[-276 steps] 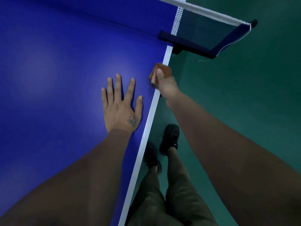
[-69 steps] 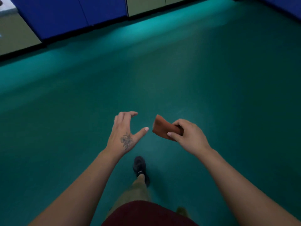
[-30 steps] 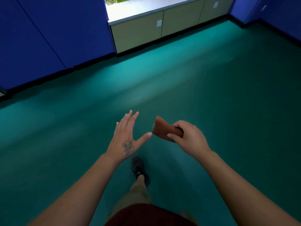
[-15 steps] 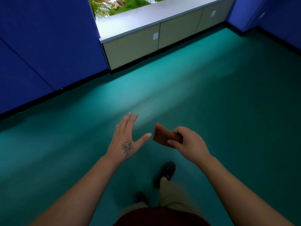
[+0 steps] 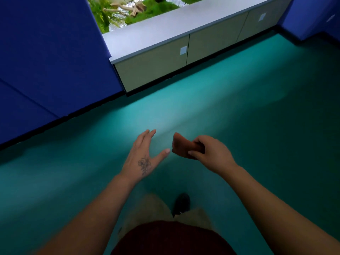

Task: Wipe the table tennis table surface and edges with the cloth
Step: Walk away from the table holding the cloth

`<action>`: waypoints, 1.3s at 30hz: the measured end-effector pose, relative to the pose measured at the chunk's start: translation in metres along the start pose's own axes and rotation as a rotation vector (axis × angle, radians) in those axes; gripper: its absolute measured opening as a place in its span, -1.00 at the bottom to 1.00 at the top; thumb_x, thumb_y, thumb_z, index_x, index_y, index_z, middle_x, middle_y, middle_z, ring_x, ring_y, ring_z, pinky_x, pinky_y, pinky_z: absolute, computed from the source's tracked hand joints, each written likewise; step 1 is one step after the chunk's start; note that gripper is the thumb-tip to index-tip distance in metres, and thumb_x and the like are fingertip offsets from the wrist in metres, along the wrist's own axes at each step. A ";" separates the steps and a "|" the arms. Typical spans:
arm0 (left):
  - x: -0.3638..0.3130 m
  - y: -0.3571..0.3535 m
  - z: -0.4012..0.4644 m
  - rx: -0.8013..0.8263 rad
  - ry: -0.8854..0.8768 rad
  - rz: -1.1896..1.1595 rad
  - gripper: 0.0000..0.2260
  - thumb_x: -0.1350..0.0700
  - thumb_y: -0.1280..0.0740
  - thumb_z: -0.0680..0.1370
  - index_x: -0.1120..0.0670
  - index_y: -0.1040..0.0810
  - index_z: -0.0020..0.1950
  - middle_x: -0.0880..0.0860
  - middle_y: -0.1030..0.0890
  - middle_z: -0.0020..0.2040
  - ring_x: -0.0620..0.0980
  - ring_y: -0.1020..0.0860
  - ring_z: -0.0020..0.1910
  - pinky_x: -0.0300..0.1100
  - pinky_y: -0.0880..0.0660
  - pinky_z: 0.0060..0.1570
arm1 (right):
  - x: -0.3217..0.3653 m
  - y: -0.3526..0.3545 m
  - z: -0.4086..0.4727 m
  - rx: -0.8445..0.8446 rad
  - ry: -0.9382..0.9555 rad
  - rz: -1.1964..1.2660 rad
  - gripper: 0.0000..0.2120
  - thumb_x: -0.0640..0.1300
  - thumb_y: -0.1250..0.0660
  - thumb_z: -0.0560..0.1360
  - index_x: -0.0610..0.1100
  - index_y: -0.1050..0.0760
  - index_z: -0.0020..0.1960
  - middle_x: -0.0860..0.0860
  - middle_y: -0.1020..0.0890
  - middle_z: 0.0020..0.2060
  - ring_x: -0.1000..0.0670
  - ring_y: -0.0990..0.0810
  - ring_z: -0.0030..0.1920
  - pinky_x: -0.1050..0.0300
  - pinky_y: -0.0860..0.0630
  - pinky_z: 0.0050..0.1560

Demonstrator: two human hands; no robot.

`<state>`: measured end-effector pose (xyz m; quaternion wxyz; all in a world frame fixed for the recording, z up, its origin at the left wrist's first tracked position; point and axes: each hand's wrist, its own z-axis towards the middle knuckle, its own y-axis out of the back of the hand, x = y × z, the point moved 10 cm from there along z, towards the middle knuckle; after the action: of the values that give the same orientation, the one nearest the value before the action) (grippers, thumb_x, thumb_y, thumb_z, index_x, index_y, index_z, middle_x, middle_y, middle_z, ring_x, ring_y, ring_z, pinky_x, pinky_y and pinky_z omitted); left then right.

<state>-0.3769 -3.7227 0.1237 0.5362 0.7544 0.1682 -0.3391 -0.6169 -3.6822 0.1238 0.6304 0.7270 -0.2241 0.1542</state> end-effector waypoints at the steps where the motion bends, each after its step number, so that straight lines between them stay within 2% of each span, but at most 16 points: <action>1: -0.006 0.004 0.016 -0.015 0.000 -0.015 -0.12 -0.45 -0.31 0.47 0.00 -0.31 0.68 0.05 -0.30 0.66 0.00 -0.25 0.66 -0.02 -0.18 0.66 | -0.002 0.007 0.019 0.008 -0.003 0.004 -0.73 0.18 -0.47 0.49 0.08 -0.53 0.07 0.18 -0.54 -0.10 -0.01 -0.58 -0.02 0.11 -0.31 -0.16; 8: -0.004 0.032 0.144 -0.078 0.049 -0.108 -0.19 -0.47 -0.33 0.47 -0.02 -0.42 0.58 -0.05 -0.45 0.43 -0.01 -0.46 0.47 0.10 -0.44 0.49 | -0.011 0.033 0.159 0.040 0.016 -0.002 -0.72 0.18 -0.48 0.49 0.07 -0.54 0.09 0.14 -0.60 -0.06 -0.01 -0.58 -0.03 0.02 -0.49 -0.10; 14: 0.027 0.058 0.280 -0.104 0.063 -0.162 -0.38 -0.49 -0.34 0.45 -0.14 -0.49 0.36 -0.15 -0.48 0.21 -0.13 -0.54 0.18 0.05 -0.57 0.23 | -0.011 0.042 0.293 0.034 -0.015 -0.005 -0.74 0.17 -0.48 0.48 0.08 -0.55 0.08 0.20 -0.55 -0.10 0.04 -0.56 -0.06 0.04 -0.47 -0.12; 18: 0.034 0.083 0.358 -0.085 0.062 -0.185 -0.44 -0.49 -0.33 0.44 -0.18 -0.49 0.29 -0.23 -0.48 0.15 -0.23 -0.54 0.12 -0.02 -0.59 0.15 | -0.003 0.056 0.370 0.043 -0.029 -0.022 -0.75 0.18 -0.48 0.48 0.11 -0.52 0.06 0.22 -0.54 -0.12 0.08 -0.52 -0.10 0.09 -0.37 -0.20; 21: 0.028 0.100 0.413 -0.041 0.032 -0.167 -0.48 -0.44 -0.39 0.49 -0.15 -0.49 0.31 -0.18 -0.50 0.15 -0.20 -0.54 0.11 -0.02 -0.58 0.17 | 0.005 0.072 0.421 0.017 -0.039 0.004 -0.75 0.18 -0.48 0.48 0.12 -0.53 0.06 0.21 -0.56 -0.10 0.06 -0.55 -0.09 0.05 -0.47 -0.15; 24: 0.022 0.116 0.460 -0.050 0.041 -0.187 -0.52 -0.36 -0.42 0.52 -0.13 -0.50 0.32 -0.15 -0.53 0.18 -0.17 -0.55 0.15 -0.04 -0.56 0.21 | 0.005 0.088 0.463 0.002 -0.059 0.048 -0.75 0.17 -0.49 0.48 0.12 -0.53 0.06 0.21 -0.58 -0.11 0.07 -0.55 -0.08 0.05 -0.49 -0.13; 28: 0.012 0.125 0.519 -0.054 0.049 -0.185 -0.45 -0.36 -0.42 0.51 -0.08 -0.51 0.37 -0.11 -0.59 0.24 -0.11 -0.57 0.23 0.02 -0.54 0.30 | -0.006 0.103 0.524 0.023 -0.077 0.093 -0.76 0.16 -0.50 0.46 0.13 -0.52 0.02 0.22 -0.61 -0.12 0.10 -0.56 -0.09 0.06 -0.49 -0.13; 30: 0.011 0.128 0.554 -0.080 0.072 -0.152 -0.47 -0.31 -0.45 0.54 -0.04 -0.52 0.38 -0.09 -0.61 0.26 -0.07 -0.58 0.28 0.12 -0.47 0.42 | -0.015 0.110 0.562 0.029 -0.080 0.132 -0.77 0.14 -0.51 0.46 0.14 -0.51 -0.01 0.22 -0.62 -0.14 0.12 -0.57 -0.11 0.06 -0.49 -0.14; 31: 0.011 0.130 0.572 -0.092 0.099 -0.135 -0.48 -0.31 -0.44 0.55 -0.05 -0.52 0.39 -0.10 -0.62 0.27 -0.08 -0.57 0.30 0.16 -0.37 0.52 | -0.018 0.113 0.582 0.037 -0.071 0.144 -0.78 0.13 -0.51 0.45 0.13 -0.51 -0.02 0.21 -0.62 -0.16 0.13 -0.58 -0.11 0.06 -0.50 -0.14; 33: 0.012 0.132 0.607 -0.097 0.165 -0.102 -0.49 -0.35 -0.40 0.56 -0.10 -0.50 0.38 -0.15 -0.62 0.27 -0.12 -0.56 0.33 0.23 -0.06 0.67 | -0.027 0.120 0.625 0.047 -0.047 0.173 -0.79 0.11 -0.52 0.45 0.12 -0.51 -0.05 0.20 -0.63 -0.17 0.16 -0.57 -0.14 0.07 -0.49 -0.16; 35: 0.010 0.132 0.637 -0.099 0.223 -0.088 -0.52 -0.38 -0.37 0.56 -0.15 -0.49 0.36 -0.20 -0.62 0.25 -0.15 -0.56 0.33 0.25 0.14 0.68 | -0.032 0.127 0.662 0.059 -0.019 0.212 -0.80 0.09 -0.52 0.46 0.11 -0.51 -0.06 0.20 -0.62 -0.18 0.19 -0.57 -0.15 0.11 -0.45 -0.19; 39: -0.004 0.136 0.699 -0.149 0.300 -0.053 -0.58 -0.35 -0.38 0.56 -0.17 -0.54 0.32 -0.22 -0.56 0.28 -0.08 -0.46 0.46 0.29 0.20 0.66 | -0.042 0.137 0.737 0.131 0.019 0.287 -0.82 0.11 -0.50 0.46 0.12 -0.53 -0.04 0.21 -0.64 -0.16 0.18 -0.59 -0.12 -0.01 -0.56 -0.09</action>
<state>-0.5279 -4.4178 0.0848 0.5506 0.7500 0.2910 -0.2230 -0.7673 -4.4179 0.1021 0.5553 0.7256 -0.3092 0.2636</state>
